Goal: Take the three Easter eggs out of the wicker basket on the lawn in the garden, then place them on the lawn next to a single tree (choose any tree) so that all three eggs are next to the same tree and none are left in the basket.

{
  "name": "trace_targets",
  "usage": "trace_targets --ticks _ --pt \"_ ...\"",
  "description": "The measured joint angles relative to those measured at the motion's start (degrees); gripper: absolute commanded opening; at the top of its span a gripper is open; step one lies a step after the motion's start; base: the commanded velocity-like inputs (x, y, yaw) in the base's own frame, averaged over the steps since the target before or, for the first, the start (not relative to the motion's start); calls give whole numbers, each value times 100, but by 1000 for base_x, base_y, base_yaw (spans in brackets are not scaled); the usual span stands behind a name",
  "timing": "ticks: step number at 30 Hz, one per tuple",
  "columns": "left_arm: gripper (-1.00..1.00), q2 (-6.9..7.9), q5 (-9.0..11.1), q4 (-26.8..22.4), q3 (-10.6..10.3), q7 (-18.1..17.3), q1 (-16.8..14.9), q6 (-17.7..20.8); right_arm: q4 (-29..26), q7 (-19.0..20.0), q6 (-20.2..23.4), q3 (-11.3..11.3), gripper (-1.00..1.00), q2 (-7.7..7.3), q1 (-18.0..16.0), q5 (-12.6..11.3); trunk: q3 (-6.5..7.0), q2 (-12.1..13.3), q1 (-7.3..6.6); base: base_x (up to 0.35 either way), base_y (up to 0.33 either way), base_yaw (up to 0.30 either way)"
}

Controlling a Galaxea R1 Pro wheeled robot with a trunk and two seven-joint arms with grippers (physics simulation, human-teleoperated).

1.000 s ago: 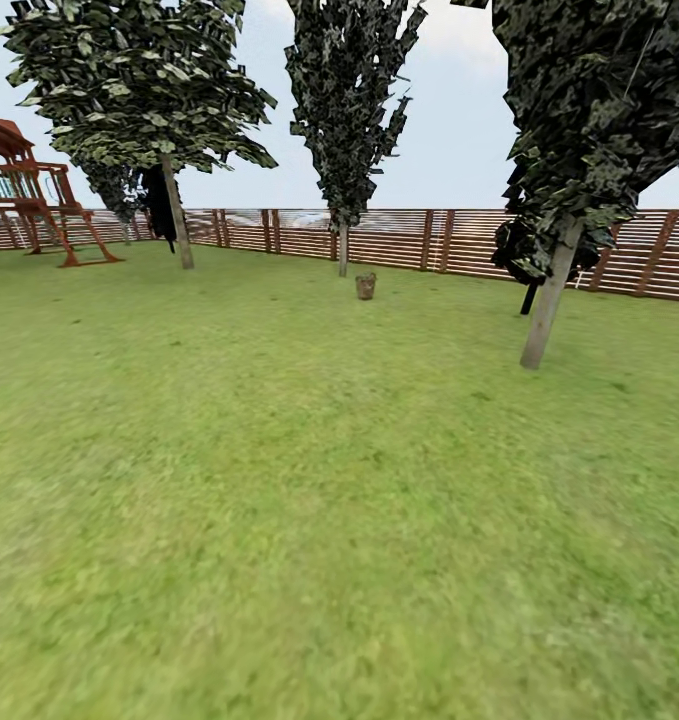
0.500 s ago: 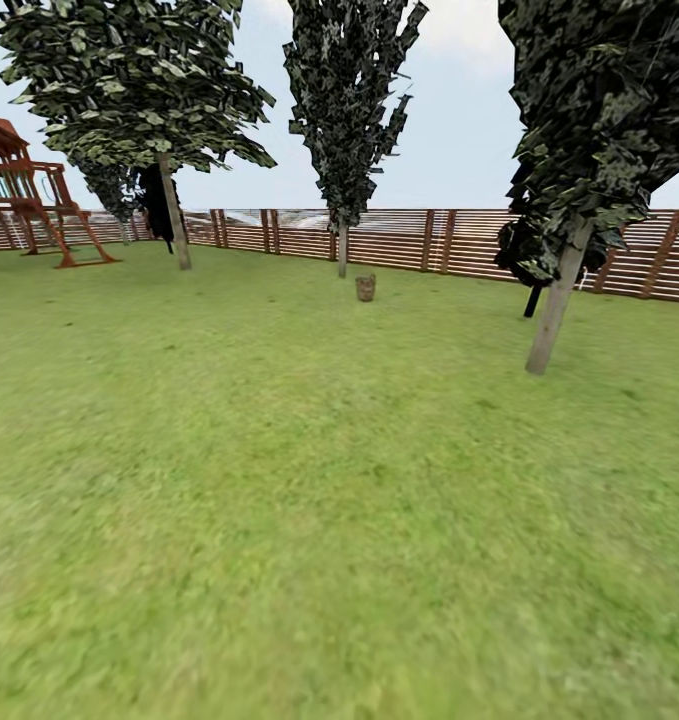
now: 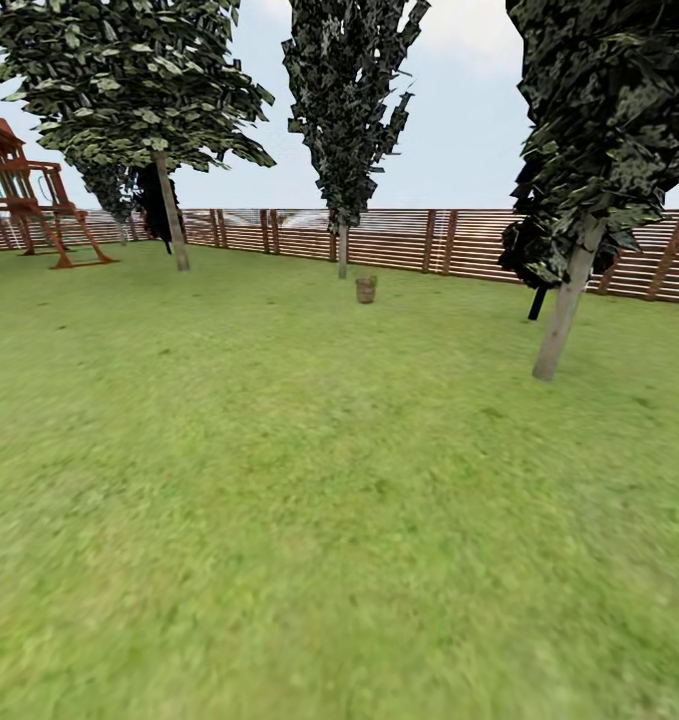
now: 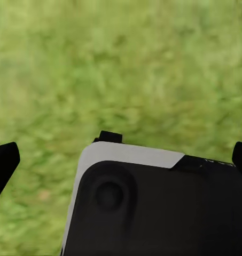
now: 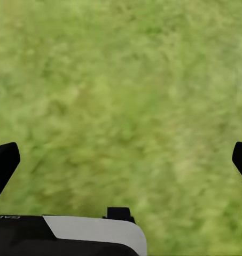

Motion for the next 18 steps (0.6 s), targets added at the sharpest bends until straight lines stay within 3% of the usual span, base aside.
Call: trace_targets --ticks 18 --pt "100 6 -5 0 6 -1 0 0 7 -1 0 -14 100 0 0 2 0 0 0 333 0 0"
